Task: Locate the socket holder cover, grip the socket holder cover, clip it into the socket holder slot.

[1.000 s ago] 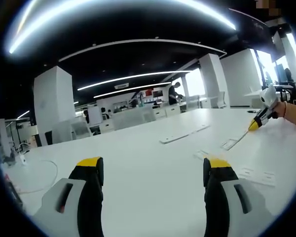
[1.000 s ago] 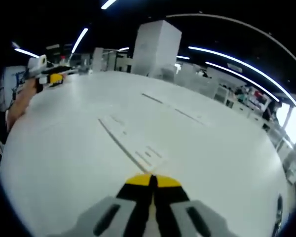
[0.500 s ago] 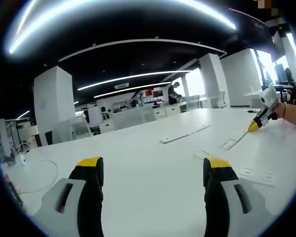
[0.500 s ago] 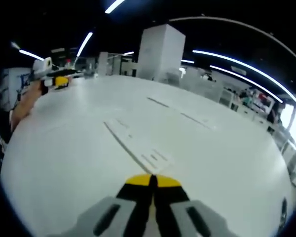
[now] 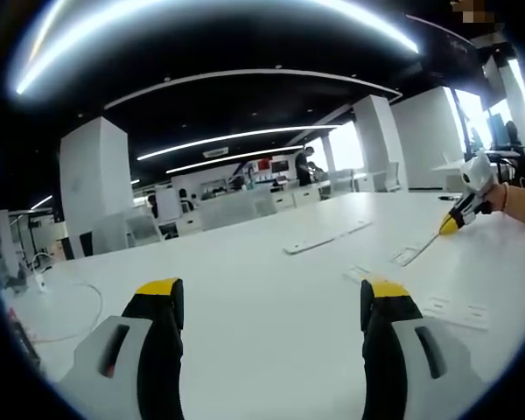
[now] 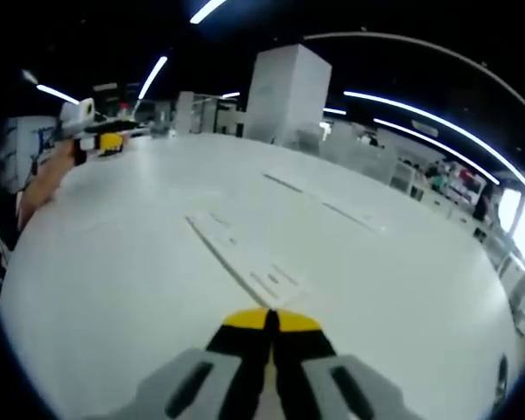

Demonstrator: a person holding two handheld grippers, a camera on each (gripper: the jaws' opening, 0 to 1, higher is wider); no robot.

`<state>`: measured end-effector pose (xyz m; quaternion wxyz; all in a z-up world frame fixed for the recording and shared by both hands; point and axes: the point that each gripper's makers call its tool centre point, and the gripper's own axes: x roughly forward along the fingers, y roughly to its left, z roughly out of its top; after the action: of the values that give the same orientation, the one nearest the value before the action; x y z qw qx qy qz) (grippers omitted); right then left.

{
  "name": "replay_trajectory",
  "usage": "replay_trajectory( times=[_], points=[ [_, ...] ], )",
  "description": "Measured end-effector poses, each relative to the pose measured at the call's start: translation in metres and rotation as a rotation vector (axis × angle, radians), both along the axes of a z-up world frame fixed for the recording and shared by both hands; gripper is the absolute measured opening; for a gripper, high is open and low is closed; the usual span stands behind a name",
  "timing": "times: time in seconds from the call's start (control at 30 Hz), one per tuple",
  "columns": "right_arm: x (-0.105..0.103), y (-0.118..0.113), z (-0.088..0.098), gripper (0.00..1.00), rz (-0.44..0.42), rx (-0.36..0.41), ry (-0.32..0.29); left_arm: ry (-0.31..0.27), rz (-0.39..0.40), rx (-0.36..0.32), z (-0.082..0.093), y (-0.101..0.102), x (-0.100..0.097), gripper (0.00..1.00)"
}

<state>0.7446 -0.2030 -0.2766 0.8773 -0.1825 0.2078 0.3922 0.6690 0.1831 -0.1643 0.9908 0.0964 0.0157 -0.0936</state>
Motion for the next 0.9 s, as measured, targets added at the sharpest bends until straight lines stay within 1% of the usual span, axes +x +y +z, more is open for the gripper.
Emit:
replay_trajectory(
  times=[0.2, 0.33, 0.43, 0.57, 0.7, 0.8, 0.9],
  points=[
    [0.001, 0.000, 0.000, 0.04, -0.004, 0.002, 0.000, 0.006, -0.006, 0.001, 0.002, 0.002, 0.005, 0.82],
    [0.000, 0.001, 0.000, 0.04, -0.008, -0.001, -0.005, 0.001, -0.011, 0.001, 0.002, -0.001, 0.003, 0.82],
    [0.001, 0.001, 0.000, 0.04, -0.013, -0.003, -0.011, -0.007, -0.021, -0.008, 0.001, -0.005, 0.000, 0.82],
    [0.003, 0.001, 0.000, 0.04, -0.024, -0.005, -0.025, -0.022, -0.030, -0.014, 0.005, -0.008, -0.003, 0.82],
    [0.005, 0.000, 0.002, 0.04, -0.033, -0.008, -0.036, -0.046, -0.029, -0.029, 0.016, -0.003, 0.000, 0.82],
    [0.005, 0.000, 0.001, 0.04, -0.039, -0.005, -0.039, -0.059, -0.036, -0.038, 0.015, -0.008, -0.003, 0.82],
    [0.006, 0.000, 0.000, 0.04, -0.041, -0.002, -0.040, -0.059, -0.029, -0.036, 0.015, -0.006, -0.001, 0.82]
  ],
)
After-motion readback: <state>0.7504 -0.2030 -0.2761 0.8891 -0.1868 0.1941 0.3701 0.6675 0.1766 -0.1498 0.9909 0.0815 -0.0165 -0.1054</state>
